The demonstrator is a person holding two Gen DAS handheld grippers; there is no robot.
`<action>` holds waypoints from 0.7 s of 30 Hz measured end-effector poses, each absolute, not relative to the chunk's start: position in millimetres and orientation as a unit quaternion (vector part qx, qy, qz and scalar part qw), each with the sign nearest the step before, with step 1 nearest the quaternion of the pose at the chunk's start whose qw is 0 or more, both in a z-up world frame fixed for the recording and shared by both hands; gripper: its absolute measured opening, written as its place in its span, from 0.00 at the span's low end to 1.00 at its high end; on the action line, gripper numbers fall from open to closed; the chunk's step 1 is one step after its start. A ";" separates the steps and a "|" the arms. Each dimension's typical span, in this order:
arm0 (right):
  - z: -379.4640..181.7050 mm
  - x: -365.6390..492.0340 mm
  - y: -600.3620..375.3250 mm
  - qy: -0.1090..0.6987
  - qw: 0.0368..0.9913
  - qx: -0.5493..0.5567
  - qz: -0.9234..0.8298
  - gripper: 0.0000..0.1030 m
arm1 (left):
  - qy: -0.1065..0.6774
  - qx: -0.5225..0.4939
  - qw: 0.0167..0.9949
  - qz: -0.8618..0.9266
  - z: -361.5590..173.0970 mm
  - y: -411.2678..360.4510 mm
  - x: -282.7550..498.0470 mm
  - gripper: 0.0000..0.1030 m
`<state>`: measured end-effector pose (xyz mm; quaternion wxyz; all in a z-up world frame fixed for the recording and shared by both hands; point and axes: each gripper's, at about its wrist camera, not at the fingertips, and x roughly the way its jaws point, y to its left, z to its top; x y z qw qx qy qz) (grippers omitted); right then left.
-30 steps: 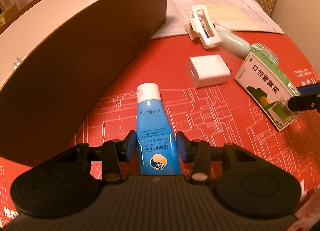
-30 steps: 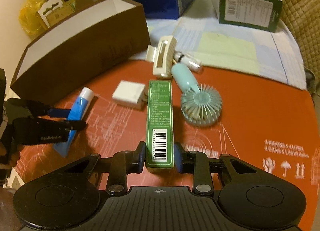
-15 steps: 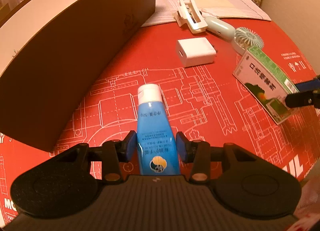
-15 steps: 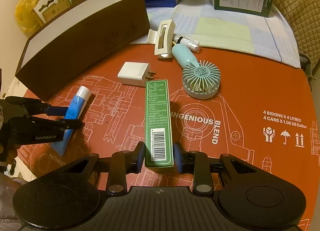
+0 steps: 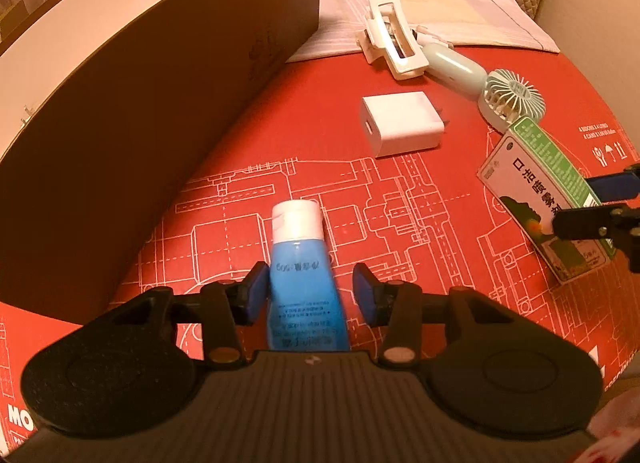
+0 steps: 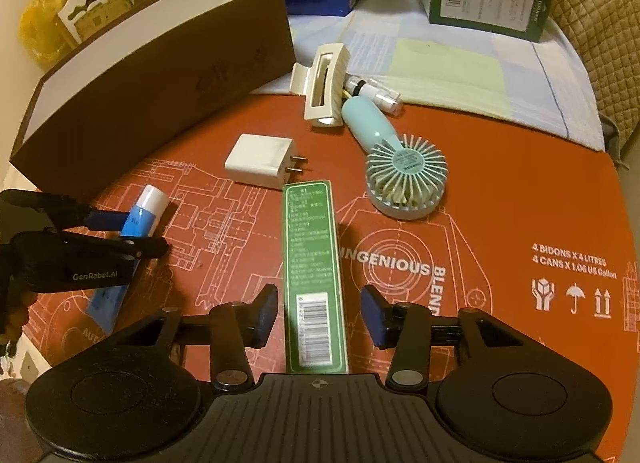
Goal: Organize rigid objects
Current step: 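Lift the blue tube with the left tool while the right tool lifts the green box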
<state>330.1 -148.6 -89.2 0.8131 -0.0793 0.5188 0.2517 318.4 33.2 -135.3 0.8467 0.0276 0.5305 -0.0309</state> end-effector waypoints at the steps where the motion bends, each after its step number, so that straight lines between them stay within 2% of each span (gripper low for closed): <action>1: -89.7 331.1 -146.8 0.519 0.812 -0.080 0.253 0.42 | 0.530 0.028 0.847 -0.033 -135.2 32.3 318.3 0.34; 3: -90.5 332.6 -143.7 0.518 0.811 -0.081 0.259 0.42 | 0.529 0.027 0.847 -0.037 -135.0 30.3 317.7 0.31; 17: -99.1 334.1 -135.3 0.523 0.806 -0.097 0.261 0.41 | 0.527 0.027 0.849 -0.035 -134.7 27.6 316.8 0.30; 18: -99.7 334.0 -134.6 0.523 0.806 -0.100 0.261 0.40 | 0.527 0.026 0.849 -0.035 -134.4 28.0 316.6 0.30; 19: -99.8 333.5 -134.5 0.520 0.807 -0.103 0.259 0.31 | 0.527 0.025 0.849 -0.036 -134.3 27.9 316.7 0.30; 21: -99.5 333.2 -134.8 0.517 0.809 -0.107 0.260 0.27 | 0.528 0.024 0.848 -0.037 -133.8 28.1 316.3 0.30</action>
